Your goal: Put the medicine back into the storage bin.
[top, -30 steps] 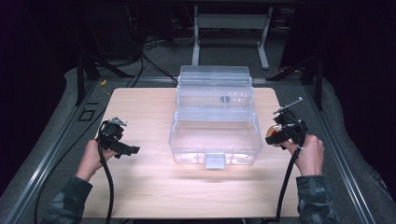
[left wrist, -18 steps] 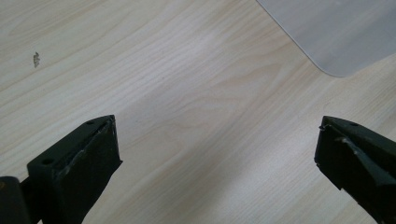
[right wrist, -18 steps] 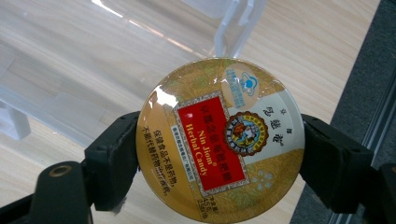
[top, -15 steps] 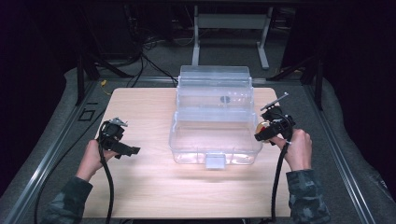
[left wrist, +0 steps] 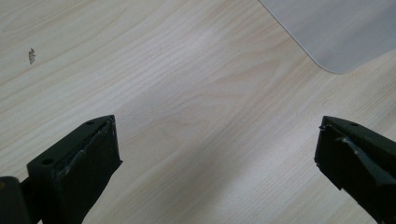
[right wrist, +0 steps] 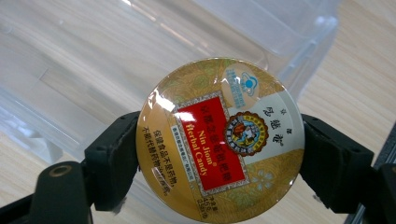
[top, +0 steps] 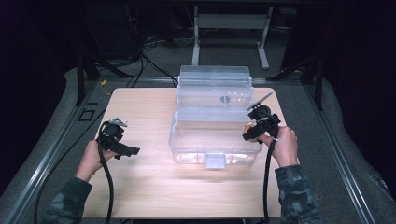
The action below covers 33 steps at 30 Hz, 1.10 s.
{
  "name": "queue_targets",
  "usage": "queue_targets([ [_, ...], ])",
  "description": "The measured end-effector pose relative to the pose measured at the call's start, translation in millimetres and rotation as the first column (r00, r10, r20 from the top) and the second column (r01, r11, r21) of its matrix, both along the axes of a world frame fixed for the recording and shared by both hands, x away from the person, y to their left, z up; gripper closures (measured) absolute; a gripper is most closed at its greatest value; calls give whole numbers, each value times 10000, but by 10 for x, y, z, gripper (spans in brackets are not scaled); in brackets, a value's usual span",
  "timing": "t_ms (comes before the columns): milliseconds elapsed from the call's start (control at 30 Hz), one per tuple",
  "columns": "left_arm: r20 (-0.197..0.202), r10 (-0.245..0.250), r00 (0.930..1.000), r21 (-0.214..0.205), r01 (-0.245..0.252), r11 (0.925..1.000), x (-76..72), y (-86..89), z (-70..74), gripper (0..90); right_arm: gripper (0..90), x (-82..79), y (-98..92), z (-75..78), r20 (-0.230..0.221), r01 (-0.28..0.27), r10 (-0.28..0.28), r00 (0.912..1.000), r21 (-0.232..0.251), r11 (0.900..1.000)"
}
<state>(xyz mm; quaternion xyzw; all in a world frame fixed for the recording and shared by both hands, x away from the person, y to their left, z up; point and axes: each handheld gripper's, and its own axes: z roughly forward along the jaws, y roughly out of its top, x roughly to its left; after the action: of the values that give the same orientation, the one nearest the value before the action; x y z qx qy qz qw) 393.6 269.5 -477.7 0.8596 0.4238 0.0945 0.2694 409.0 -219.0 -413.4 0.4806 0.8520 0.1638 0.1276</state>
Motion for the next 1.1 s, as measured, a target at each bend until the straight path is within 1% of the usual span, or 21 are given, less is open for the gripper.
queue_targets([
  [200, -106, -76, 9999, 88, 77, 9999, -3, -4, -30, 0, 198, 29, 116, -77, -232, -292, 291, 9993, -25, 9996],
  [333, -123, -80, 9999, 9, 80, 10000, -7, 1, -46, 1, 198, 45, 147, -137, -430, -426, 423, 9982, -82, 9991],
  [433, -165, -101, 9998, 46, 102, 9999, -9, -9, -66, 1, 198, 61, 152, -180, -666, -465, 461, 9967, -43, 9989],
  [467, -171, -102, 9998, 45, 103, 9999, -9, -12, -71, 1, 198, 63, 155, -193, -616, -450, 445, 9971, -69, 9990],
  [533, -170, -103, 9998, 51, 104, 9999, -7, -13, -75, 1, 198, 65, 157, -204, -656, -460, 453, 9968, -100, 9989],
  [600, -165, -90, 9998, 35, 90, 10000, -9, -11, -75, 0, 197, 72, 156, -236, -791, -459, 452, 9958, -69, 9989],
  [767, -167, -117, 9998, 70, 118, 9999, -11, 1, -76, 1, 197, 84, 154, -272, -939, -479, 469, 9945, -91, 9988],
  [967, -265, -217, 9994, 114, 220, 9997, -13, -17, -107, 1, 197, 84, 168, -293, -1029, -526, 500, 9934, -228, 9984],
  [1000, -264, -213, 9994, 109, 216, 9997, -12, -17, -106, 1, 197, 82, 170, -295, -1002, -491, 450, 9939, -380, 9981],
  [1033, -266, -206, 9994, 103, 209, 9997, -12, -18, -105, 1, 197, 85, 163, -300, -1051, -541, 516, 9931, -209, 9983],
  [1067, -262, -211, 9994, 109, 214, 9997, -12, -19, -103, 1, 197, 85, 158, -302, -1107, -551, 532, 9924, -136, 9984],
  [1100, -253, -217, 9994, 117, 220, 9997, -12, -20, -100, 1, 197, 83, 157, -304, -1111, -535, 506, 9925, -237, 9983],
])
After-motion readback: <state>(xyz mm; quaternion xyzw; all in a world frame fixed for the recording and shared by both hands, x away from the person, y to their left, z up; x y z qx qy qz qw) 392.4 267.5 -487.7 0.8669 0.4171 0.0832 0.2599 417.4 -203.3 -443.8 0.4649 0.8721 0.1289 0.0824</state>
